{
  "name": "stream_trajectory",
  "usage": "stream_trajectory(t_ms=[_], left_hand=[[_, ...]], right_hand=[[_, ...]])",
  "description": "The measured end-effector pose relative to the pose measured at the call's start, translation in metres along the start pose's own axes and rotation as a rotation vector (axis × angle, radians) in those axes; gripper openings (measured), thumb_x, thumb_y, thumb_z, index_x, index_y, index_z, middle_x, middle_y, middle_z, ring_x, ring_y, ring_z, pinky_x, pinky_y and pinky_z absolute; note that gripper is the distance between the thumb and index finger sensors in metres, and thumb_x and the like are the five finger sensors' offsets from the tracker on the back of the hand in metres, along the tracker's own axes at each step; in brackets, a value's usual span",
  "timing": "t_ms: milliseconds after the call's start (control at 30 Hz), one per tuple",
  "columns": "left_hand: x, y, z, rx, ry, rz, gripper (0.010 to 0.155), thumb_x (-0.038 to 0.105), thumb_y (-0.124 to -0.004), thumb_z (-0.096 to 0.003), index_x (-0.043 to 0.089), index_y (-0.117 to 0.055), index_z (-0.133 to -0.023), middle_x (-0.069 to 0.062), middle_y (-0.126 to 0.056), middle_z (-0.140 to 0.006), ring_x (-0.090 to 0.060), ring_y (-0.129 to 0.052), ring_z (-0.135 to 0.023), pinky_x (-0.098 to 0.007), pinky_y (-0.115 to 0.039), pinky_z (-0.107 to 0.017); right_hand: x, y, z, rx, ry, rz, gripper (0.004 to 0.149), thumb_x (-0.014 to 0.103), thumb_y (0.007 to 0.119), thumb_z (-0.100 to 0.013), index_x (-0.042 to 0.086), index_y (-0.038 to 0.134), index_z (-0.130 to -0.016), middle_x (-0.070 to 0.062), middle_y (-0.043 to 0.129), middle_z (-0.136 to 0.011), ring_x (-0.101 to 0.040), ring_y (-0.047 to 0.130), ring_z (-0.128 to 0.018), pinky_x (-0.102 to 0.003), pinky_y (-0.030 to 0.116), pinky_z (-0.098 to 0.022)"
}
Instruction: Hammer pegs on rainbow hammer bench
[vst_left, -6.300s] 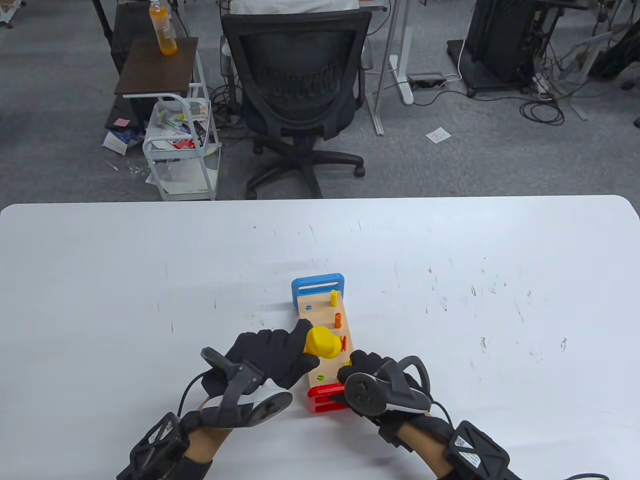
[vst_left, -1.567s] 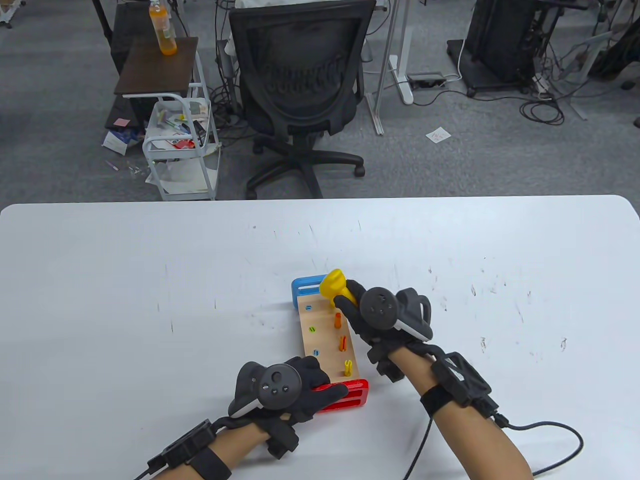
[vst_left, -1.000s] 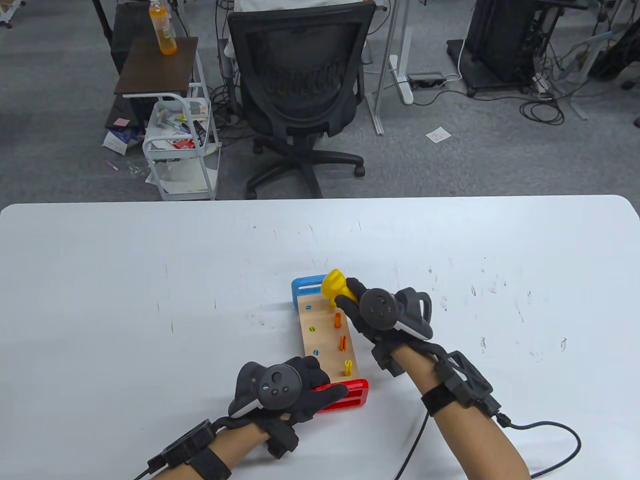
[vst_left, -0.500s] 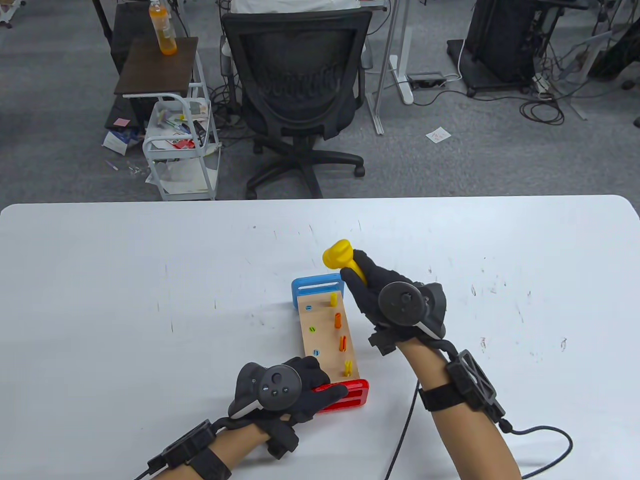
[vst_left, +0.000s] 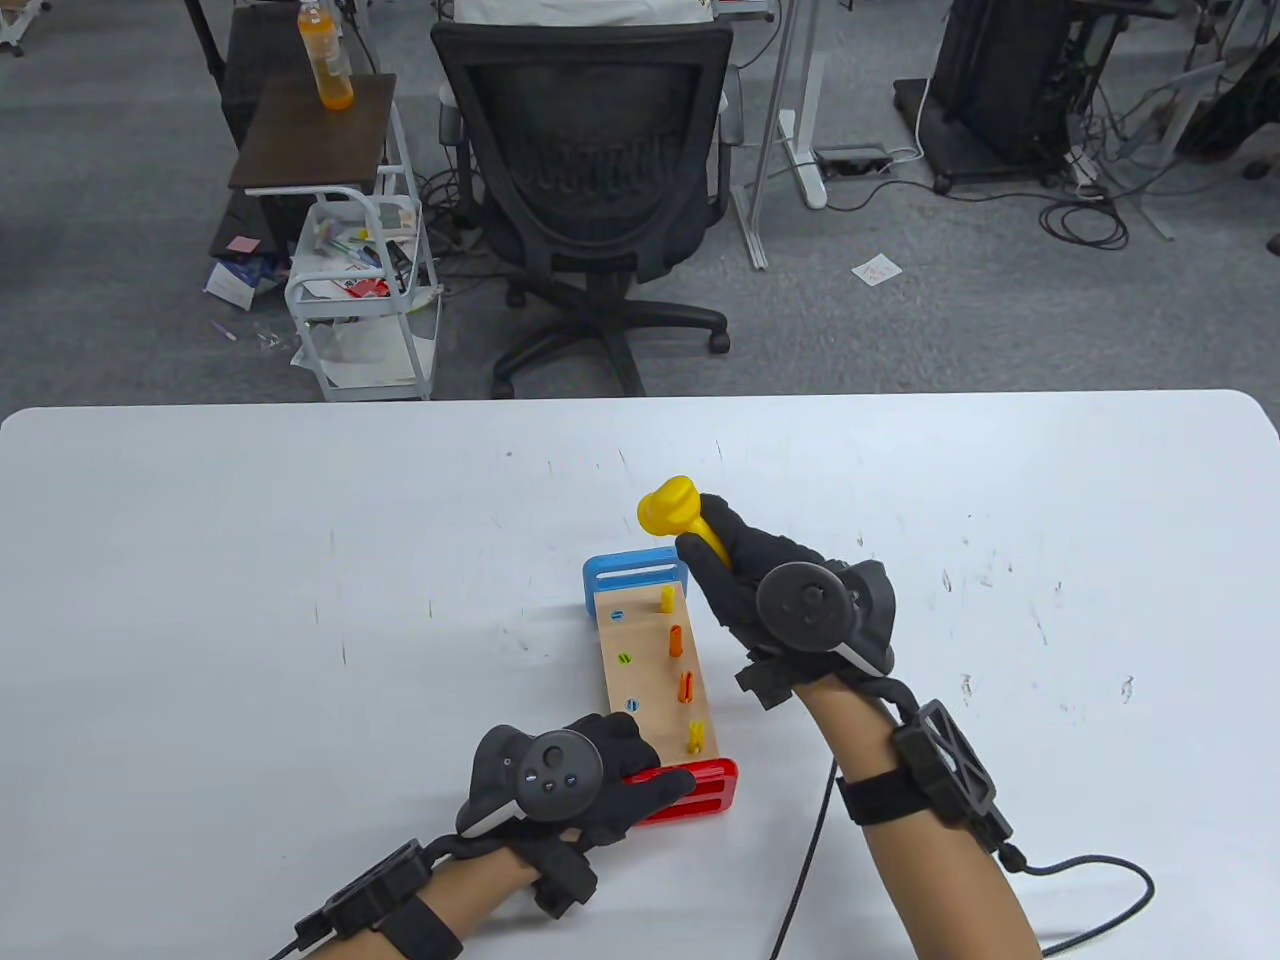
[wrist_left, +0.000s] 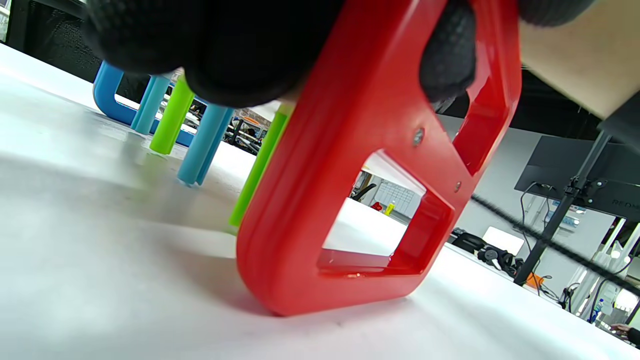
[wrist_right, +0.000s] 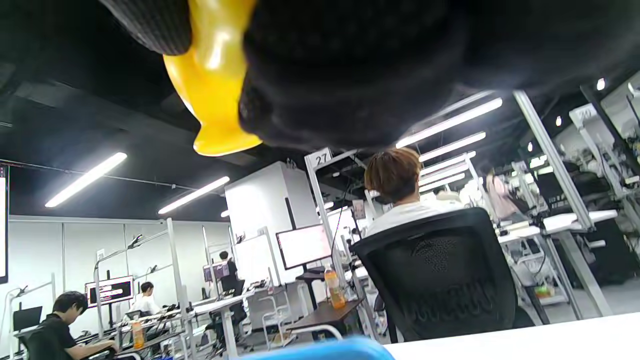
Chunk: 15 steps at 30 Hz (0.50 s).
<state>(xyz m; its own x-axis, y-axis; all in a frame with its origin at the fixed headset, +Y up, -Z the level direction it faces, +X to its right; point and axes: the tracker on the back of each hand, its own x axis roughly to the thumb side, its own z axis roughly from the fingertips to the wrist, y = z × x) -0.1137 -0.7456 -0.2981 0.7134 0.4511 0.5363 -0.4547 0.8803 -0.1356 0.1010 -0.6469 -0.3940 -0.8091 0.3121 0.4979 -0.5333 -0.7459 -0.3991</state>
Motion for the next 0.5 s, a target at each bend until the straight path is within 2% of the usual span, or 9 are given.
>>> stream_trajectory(t_ms=[33,67,100,133,167,200,267,367,500], left_hand=[[0.000,0.000,0.000,0.001,0.000,0.001,0.062,0.079,-0.059,-0.0491,0.030,-0.095,-0.059,0.001,-0.089,-0.069,-0.022,-0.095,-0.050,-0.039,-0.087,-0.043],[0.000,0.000,0.000,0.001,0.000,0.001,0.062,0.079,-0.059,-0.0492,0.030,-0.095,-0.059,0.001,-0.089,-0.069,-0.022,-0.095,-0.050,-0.039,-0.087,-0.043],[0.000,0.000,0.000,0.001,-0.001,0.001,0.062,0.079,-0.059,-0.0491,0.030,-0.095,-0.059,0.002,-0.089,-0.069,-0.022,-0.095,-0.050,-0.039,-0.087,-0.043],[0.000,0.000,0.000,0.002,-0.001,0.001,0.062,0.079,-0.059,-0.0490,0.030,-0.095,-0.059,0.002,-0.089,-0.068,-0.022,-0.095,-0.050,-0.039,-0.087,-0.042],[0.000,0.000,0.000,0.001,-0.002,0.001,0.062,0.079,-0.059,-0.0491,0.030,-0.095,-0.059,0.002,-0.089,-0.069,-0.022,-0.095,-0.050,-0.039,-0.087,-0.043],[0.000,0.000,0.000,0.001,-0.002,0.001,0.062,0.079,-0.059,-0.0490,0.030,-0.095,-0.059,0.002,-0.089,-0.069,-0.022,-0.095,-0.050,-0.039,-0.087,-0.043],[0.000,0.000,0.000,0.000,-0.002,0.000,0.062,0.079,-0.059,-0.0491,0.030,-0.095,-0.059,0.002,-0.089,-0.068,-0.022,-0.095,-0.050,-0.039,-0.087,-0.043],[0.000,0.000,0.000,0.001,-0.001,-0.001,0.062,0.079,-0.059,-0.0490,0.030,-0.095,-0.059,0.002,-0.089,-0.069,-0.022,-0.095,-0.050,-0.039,-0.087,-0.042],[0.000,0.000,0.000,0.001,-0.001,-0.001,0.062,0.079,-0.059,-0.0491,0.030,-0.095,-0.059,0.002,-0.089,-0.068,-0.022,-0.095,-0.050,-0.039,-0.087,-0.043]], right_hand=[[-0.008,0.022,0.009,0.074,0.015,0.036,0.059,0.048,0.062,-0.062,0.004,0.075,-0.099,-0.011,0.102,-0.046,-0.019,0.099,-0.013,-0.039,0.090,-0.016],[-0.015,0.045,0.015,0.256,0.051,0.109,0.059,0.047,0.063,-0.062,0.003,0.076,-0.098,-0.012,0.103,-0.045,-0.019,0.099,-0.011,-0.039,0.090,-0.014],[-0.018,0.055,0.019,0.374,0.063,0.147,0.060,0.049,0.062,-0.061,0.004,0.074,-0.099,-0.012,0.103,-0.046,-0.018,0.099,-0.011,-0.039,0.090,-0.015],[-0.020,0.046,0.031,0.346,0.069,0.156,0.060,0.053,0.054,-0.064,0.009,0.067,-0.103,-0.004,0.101,-0.051,-0.010,0.099,-0.016,-0.031,0.092,-0.019],[-0.016,0.049,0.021,0.177,0.011,-0.006,0.059,0.045,0.066,-0.061,0.000,0.079,-0.096,-0.014,0.103,-0.041,-0.020,0.097,-0.007,-0.040,0.088,-0.011],[-0.015,0.041,0.020,0.210,0.044,0.001,0.059,0.048,0.062,-0.062,0.004,0.075,-0.099,-0.010,0.103,-0.046,-0.017,0.099,-0.012,-0.037,0.090,-0.015],[-0.006,0.019,0.011,0.108,0.030,-0.060,0.059,0.048,0.063,-0.062,0.004,0.075,-0.099,-0.011,0.102,-0.046,-0.019,0.099,-0.012,-0.039,0.089,-0.016],[0.004,-0.008,-0.004,0.026,0.007,-0.088,0.059,0.048,0.063,-0.062,0.005,0.075,-0.099,-0.011,0.102,-0.047,-0.019,0.099,-0.013,-0.039,0.089,-0.016],[0.004,-0.015,-0.006,-0.005,0.012,-0.091,0.059,0.049,0.062,-0.061,0.005,0.075,-0.099,-0.011,0.102,-0.047,-0.019,0.099,-0.014,-0.039,0.090,-0.017]])
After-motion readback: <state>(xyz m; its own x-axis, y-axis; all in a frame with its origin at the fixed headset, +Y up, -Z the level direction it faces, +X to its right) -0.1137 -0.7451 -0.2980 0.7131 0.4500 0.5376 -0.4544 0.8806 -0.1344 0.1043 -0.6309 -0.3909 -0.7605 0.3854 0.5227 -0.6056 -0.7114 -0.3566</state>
